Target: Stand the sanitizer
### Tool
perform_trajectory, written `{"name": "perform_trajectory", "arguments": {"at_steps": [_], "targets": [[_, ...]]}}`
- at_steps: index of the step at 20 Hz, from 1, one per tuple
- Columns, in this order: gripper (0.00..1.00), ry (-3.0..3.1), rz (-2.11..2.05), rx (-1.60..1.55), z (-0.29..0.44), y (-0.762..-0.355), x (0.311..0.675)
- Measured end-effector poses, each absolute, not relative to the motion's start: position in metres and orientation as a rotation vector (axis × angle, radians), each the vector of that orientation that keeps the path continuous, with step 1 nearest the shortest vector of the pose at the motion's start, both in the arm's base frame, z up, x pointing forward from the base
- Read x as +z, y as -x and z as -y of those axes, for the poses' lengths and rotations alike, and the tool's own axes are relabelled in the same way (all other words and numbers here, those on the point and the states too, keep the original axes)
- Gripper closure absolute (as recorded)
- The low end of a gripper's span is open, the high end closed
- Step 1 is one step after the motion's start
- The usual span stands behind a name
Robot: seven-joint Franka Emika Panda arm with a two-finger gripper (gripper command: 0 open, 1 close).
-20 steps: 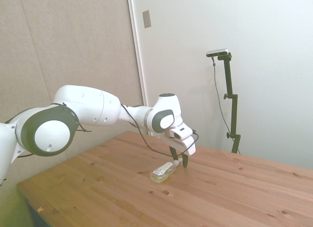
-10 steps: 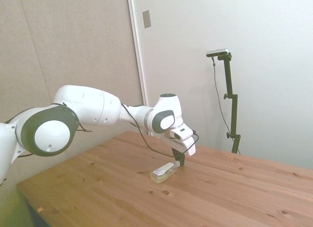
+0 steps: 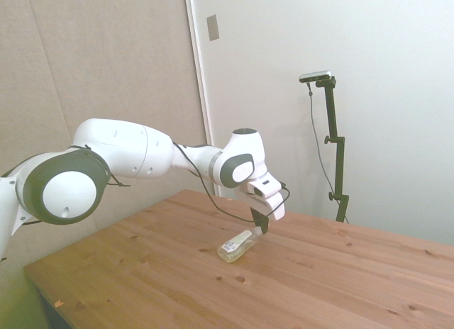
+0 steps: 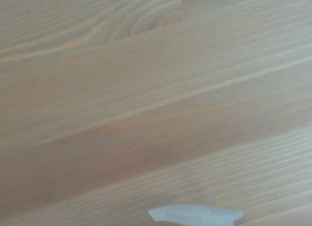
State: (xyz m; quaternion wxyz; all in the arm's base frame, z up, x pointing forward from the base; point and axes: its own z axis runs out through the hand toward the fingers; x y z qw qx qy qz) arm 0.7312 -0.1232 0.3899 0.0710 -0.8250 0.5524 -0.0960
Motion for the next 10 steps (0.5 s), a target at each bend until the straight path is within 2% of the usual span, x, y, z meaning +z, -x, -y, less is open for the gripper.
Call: {"name": "perform_trajectory", "arguments": {"at_steps": [5, 10], "targets": [[1.0, 2.319, -1.743, -0.564, 0.108, -0.725, 0.419], [1.0, 2.192, -1.778, -0.879, 0.08, -0.702, 0.433]]}}
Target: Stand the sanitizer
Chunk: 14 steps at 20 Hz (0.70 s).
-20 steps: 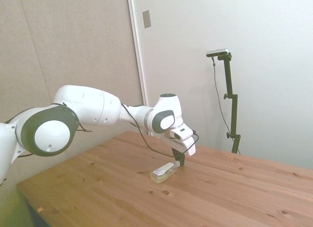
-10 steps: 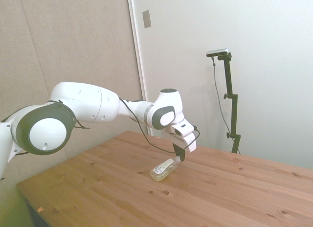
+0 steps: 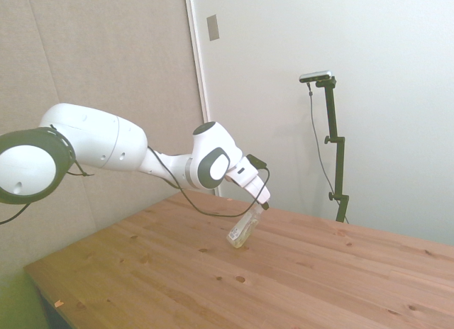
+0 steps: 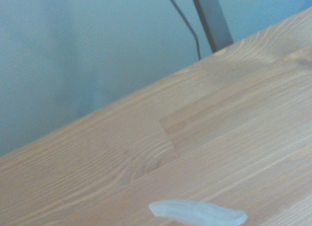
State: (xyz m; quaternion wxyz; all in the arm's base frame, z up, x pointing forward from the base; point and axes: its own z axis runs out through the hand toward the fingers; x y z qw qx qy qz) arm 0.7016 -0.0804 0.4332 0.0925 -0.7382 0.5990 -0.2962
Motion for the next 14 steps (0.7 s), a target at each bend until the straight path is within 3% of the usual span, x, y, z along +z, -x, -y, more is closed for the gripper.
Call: {"name": "perform_trajectory", "arguments": {"at_steps": [6, 14], "targets": [[1.0, 2.073, -1.835, -1.175, 0.065, -0.67, 0.45], [1.0, 1.951, -1.854, -1.42, 0.044, -0.655, 0.445]]}}
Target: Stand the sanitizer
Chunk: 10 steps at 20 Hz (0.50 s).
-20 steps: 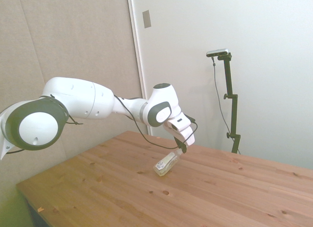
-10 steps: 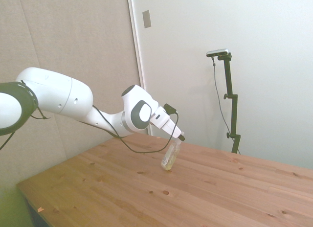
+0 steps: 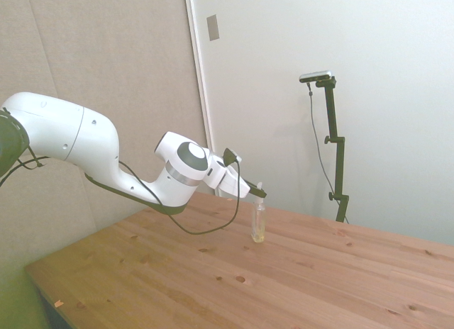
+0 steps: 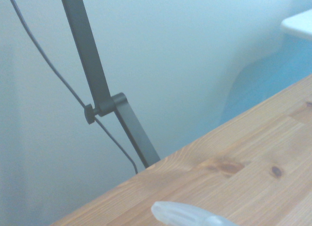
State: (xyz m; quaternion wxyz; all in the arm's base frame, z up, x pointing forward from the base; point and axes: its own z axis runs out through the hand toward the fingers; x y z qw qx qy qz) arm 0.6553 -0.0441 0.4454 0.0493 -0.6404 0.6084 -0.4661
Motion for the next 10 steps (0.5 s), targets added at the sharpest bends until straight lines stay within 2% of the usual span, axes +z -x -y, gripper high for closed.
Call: {"name": "perform_trajectory", "arguments": {"at_steps": [5, 6, 10], "targets": [[1.0, 1.927, -1.863, -1.495, 0.032, -0.647, 0.432], [0.0, 1.923, -1.865, -1.498, 0.03, -0.646, 0.43], [0.0, 1.92, -1.87, -1.494, 0.03, -0.644, 0.428]]}}
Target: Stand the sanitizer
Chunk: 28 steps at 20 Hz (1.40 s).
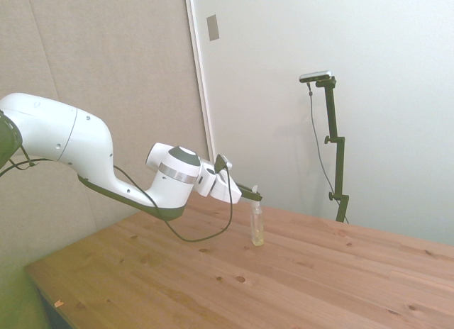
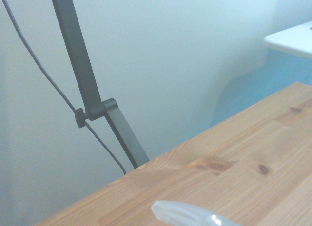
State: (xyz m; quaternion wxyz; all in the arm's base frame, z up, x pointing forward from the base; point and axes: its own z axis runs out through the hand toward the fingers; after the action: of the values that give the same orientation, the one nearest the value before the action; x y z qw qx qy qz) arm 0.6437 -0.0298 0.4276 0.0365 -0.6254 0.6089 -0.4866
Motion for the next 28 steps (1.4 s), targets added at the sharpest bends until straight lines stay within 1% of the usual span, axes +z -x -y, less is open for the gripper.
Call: {"name": "perform_trajectory", "arguments": {"at_steps": [4, 13, 16, 19, 23, 28], "targets": [[0.0, 1.918, -1.875, -1.486, 0.031, -0.641, 0.428], [0.0, 1.954, -1.889, -1.447, 0.028, -0.636, 0.414], [0.0, 1.991, -1.891, -1.362, 0.024, -0.633, 0.412], [0.0, 2.039, -1.867, -1.241, 0.024, -0.627, 0.422], [0.0, 2.132, -1.813, -1.057, 0.021, -0.608, 0.431], [0.0, 2.358, -1.714, -0.835, 0.009, -0.58, 0.429]]}}
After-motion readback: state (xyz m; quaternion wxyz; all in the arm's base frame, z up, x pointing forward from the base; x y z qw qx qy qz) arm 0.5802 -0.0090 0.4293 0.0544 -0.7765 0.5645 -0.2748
